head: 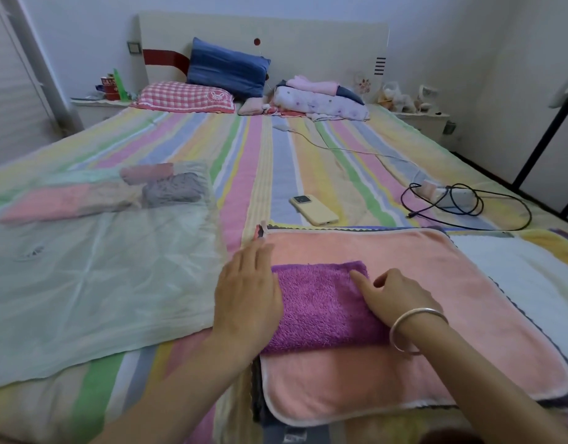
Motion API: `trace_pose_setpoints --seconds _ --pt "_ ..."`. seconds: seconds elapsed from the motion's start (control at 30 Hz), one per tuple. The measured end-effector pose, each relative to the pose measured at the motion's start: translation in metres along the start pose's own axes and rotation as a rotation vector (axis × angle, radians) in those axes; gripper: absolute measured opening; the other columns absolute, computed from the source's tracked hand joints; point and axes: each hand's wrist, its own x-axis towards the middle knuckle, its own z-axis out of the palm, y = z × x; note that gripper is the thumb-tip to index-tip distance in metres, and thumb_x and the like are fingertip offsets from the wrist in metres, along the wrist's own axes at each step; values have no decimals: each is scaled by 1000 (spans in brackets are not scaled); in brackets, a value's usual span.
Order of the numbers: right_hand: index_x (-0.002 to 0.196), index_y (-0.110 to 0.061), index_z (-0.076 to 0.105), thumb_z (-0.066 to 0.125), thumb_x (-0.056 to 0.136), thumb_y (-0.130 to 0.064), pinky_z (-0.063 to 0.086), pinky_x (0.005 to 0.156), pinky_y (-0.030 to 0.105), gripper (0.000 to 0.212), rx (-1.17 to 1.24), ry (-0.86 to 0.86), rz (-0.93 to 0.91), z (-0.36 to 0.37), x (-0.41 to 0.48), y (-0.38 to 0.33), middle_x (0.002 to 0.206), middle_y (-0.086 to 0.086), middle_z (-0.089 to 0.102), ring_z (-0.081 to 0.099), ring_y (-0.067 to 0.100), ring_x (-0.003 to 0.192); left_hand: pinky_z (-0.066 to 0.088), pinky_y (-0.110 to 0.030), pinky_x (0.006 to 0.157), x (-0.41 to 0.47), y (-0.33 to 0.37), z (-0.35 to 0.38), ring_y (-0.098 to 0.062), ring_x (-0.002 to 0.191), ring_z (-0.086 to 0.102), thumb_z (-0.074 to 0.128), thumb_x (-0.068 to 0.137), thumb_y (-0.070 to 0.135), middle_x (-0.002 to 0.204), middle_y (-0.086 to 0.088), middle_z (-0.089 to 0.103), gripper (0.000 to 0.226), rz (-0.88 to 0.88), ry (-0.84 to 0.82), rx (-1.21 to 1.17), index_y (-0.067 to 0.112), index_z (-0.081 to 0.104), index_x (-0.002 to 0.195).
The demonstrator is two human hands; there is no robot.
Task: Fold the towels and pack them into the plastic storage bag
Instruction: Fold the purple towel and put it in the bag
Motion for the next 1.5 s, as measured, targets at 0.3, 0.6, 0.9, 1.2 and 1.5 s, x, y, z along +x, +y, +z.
trace_pose_setpoints --seconds 0.3,0.6,0.9,1.2,1.5 --pt "111 -12 61 69 82 -29 49 65 28 34 499 -359 2 -20 -12 -15 99 5 64 60 16 80 -7 -42 121 -18 29 34 -15 150 -9 -14 77 49 163 -6 -5 88 247 -474 144 12 1 155" --pt "121 -22 59 71 75 -36 46 84 29 50 355 -71 -303 -7 -48 -90 97 -2 63 61 20 95 47 -22 86 -15 -17 -3 -2 94 65 43 92 0 101 10 70 33 -353 14 -770 21 67 103" --pt "117 -23 54 53 86 -36 41 76 31 34 -56 79 -523 36 -92 -130 117 1 60 58 28 107 53 -22 58 -17 -53 -4 -16 74 69 41 99 8 94 -15 74 28 -779 -258 -1266 10 65 112" --pt "77 -34 64 60 86 -23 53 74 35 14 426 -50 -395 24 -69 -101 76 -7 69 65 20 77 52 -19 56 -16 -55 -3 -7 64 67 71 86 12 90 -8 74 30 -700 -287 -1178 12 57 113" --pt "132 -9 45 76 70 -53 46 95 36 82 388 -242 -31 25 -49 -83 120 8 60 59 24 106 54 -19 69 -22 -52 -4 -6 83 70 67 86 -1 92 2 74 30 -615 -290 -1151 16 59 109"
